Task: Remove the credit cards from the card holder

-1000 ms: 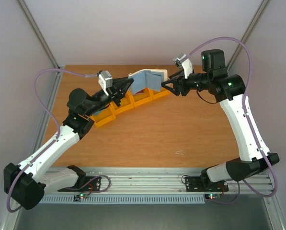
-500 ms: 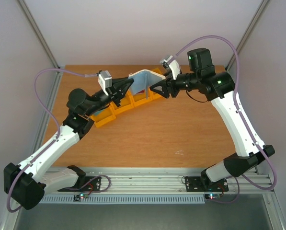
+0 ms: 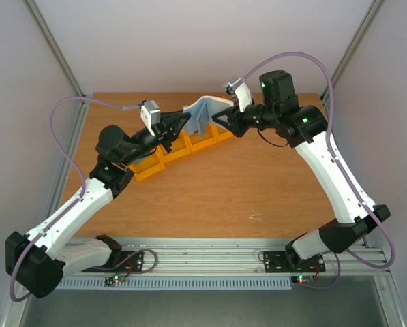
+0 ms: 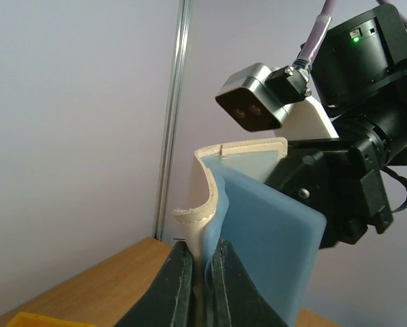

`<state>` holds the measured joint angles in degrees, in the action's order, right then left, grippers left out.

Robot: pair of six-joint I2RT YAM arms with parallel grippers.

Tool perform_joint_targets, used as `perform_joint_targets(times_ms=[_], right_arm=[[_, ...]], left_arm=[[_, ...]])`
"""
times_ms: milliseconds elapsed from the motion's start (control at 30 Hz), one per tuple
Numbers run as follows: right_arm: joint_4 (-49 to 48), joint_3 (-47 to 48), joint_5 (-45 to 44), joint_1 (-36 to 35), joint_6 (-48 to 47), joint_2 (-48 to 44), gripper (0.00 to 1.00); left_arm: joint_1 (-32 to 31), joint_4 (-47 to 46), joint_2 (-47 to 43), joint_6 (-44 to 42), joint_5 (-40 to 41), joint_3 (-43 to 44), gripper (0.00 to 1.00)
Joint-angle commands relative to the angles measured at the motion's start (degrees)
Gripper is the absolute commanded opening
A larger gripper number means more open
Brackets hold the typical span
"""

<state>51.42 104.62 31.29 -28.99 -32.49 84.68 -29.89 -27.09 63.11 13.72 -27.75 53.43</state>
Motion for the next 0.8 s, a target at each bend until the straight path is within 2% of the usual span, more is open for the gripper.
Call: perform_joint_targets(times_ms=[0,33,167,200,267,300,367,533,600,767], right_arm=[[-3.2,0.6,-3.6,-0.2,4.5,-0.7,0.04],[-2.5,1.1,-4.4,-0.3,5.1,-0.3,0.02],[1.4,3.3,-8.6,-0.3,7.0,0.8,0.01],[2.8,3.9,-9.6,-0.2,7.2,0.9,0.01],[5.3,5.1,-11.5,-0.3,7.5,1.1,0.01],[6.7,5.8,-12.3,-0.2,7.7,1.3,0.01],[9.4,7.4,-13.3,-0.3,7.5,1.8,0.01],[13.9,9.8,-13.4,-0.3,6.0,2.4,0.01],[14.8,10.3,-10.6,-0.3,4.2,2.3,0.01],[14.6,9.1,3.4,-0.3,-2.2,0.5,0.01]], left_arm=[[-0.1,-1.5,-0.7,0.0,-1.7,-0.6,0.0],[-0.1,-1.3,-0.8,-0.1,-1.8,-0.9,0.0],[-0.1,1.1,-0.5,-0.1,0.5,-1.9,0.02],[0.0,2.2,-0.5,-0.1,2.0,-2.2,0.14],[0.3,4.5,-0.4,-0.4,4.2,-2.7,0.45],[0.7,5.4,-0.4,-0.6,4.4,-2.9,0.56],[1.8,6.2,-0.3,-0.8,2.8,-3.7,0.68],[4.8,5.8,0.5,0.2,-7.6,-5.2,0.84],[5.3,4.3,0.8,0.8,-12.4,-5.6,0.98],[6.2,2.3,1.6,3.5,-13.5,-4.8,0.99]])
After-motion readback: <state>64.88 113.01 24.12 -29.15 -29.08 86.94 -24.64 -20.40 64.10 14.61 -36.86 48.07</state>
